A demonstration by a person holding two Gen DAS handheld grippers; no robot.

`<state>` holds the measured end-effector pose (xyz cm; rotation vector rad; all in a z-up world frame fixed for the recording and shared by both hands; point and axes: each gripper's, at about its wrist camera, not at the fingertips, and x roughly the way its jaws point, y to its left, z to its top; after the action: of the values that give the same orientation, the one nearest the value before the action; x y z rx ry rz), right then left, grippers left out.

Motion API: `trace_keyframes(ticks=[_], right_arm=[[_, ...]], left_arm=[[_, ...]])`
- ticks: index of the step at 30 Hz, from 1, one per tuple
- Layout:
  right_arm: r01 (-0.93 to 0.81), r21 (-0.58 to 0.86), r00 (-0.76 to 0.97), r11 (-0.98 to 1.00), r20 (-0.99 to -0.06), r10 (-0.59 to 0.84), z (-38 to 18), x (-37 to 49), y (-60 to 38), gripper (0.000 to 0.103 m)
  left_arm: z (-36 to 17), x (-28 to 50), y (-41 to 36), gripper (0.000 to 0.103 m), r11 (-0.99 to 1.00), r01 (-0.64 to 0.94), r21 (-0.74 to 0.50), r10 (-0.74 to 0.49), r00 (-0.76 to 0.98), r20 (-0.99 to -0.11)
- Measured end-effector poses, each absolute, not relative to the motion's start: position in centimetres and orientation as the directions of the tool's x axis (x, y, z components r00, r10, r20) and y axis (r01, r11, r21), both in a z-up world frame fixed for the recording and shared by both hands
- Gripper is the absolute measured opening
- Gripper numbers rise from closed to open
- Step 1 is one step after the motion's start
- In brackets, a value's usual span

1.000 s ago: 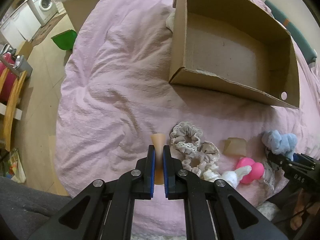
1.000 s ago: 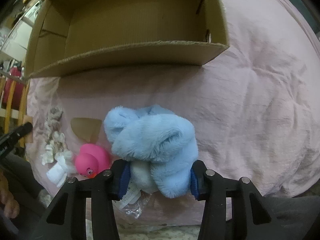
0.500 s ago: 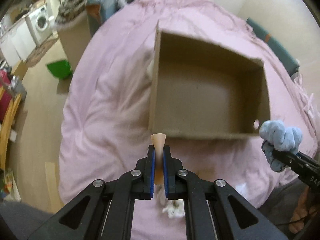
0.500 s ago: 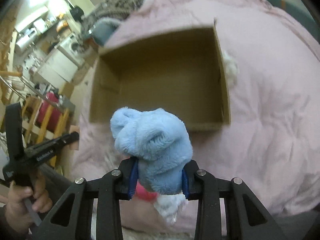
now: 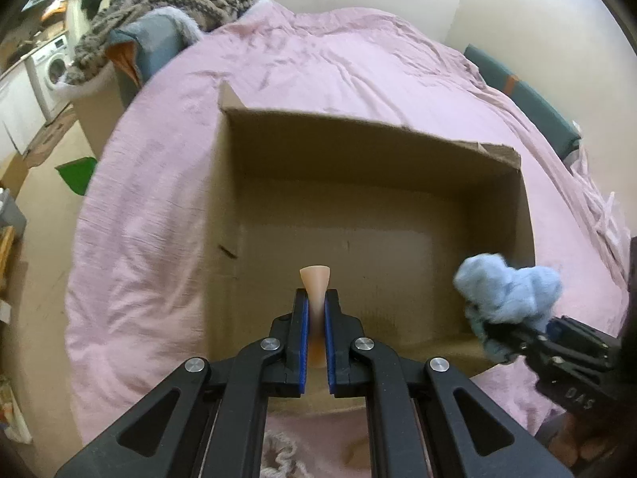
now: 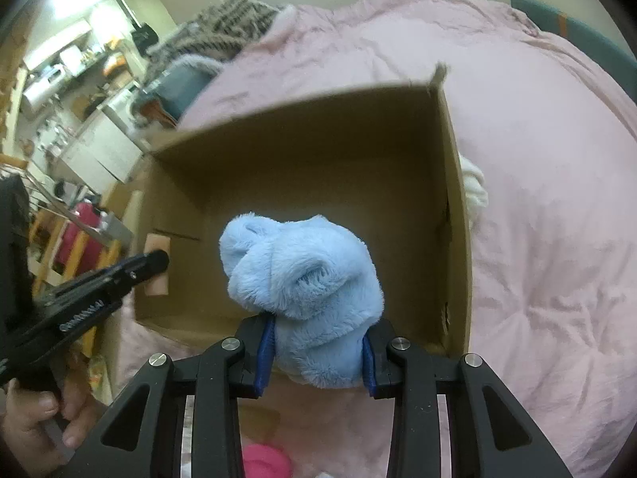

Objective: Organize soft objects
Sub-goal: 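Carry the blue plush into the cardboard box and open the right gripper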

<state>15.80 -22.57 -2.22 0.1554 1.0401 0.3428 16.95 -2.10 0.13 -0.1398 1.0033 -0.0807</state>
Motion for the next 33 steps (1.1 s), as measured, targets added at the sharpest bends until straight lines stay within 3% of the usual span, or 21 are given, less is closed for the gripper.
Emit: trace_keyframes(ticks=[7, 22, 30, 32, 33], right_arm=[[-0.198, 0.251, 0.429, 0.948, -0.847, 0.314, -4.1, 16.5, -21.8, 0.038], [-0.174, 0.28, 0.426, 0.944, -0.843, 0.329, -4.3, 16.0, -22.2, 0.043], [-0.187, 0.305, 0.433, 0.934, -0.827, 0.357, -3.9, 15.8, -22.3, 0.049], [-0.188, 0.315, 0.438, 0.93, -0.821, 0.367, -3.8, 15.7, -22.4, 0.057], [-0.186, 0.321, 0.445, 0.929, -0.815, 0.371, -3.6, 15.7, -22.5, 0.065]], left_arm=[[-1.2, 16.7, -2.5, 0.007, 0.995, 0.023, -0.1, -0.097, 0.543, -0.834], [-1.7, 16.3, -2.6, 0.01, 0.994, 0.027, -0.105, -0.103, 0.538, -0.836], [-1.4, 16.0, -2.8, 0.02, 0.994, 0.033, -0.102, -0.103, 0.545, -0.832], [-1.3, 15.9, -2.9, 0.029, 0.994, 0.036, -0.103, -0.105, 0.547, -0.83], [-1.1, 15.8, -2.9, 0.041, 0.994, 0.037, -0.107, -0.11, 0.551, -0.827]])
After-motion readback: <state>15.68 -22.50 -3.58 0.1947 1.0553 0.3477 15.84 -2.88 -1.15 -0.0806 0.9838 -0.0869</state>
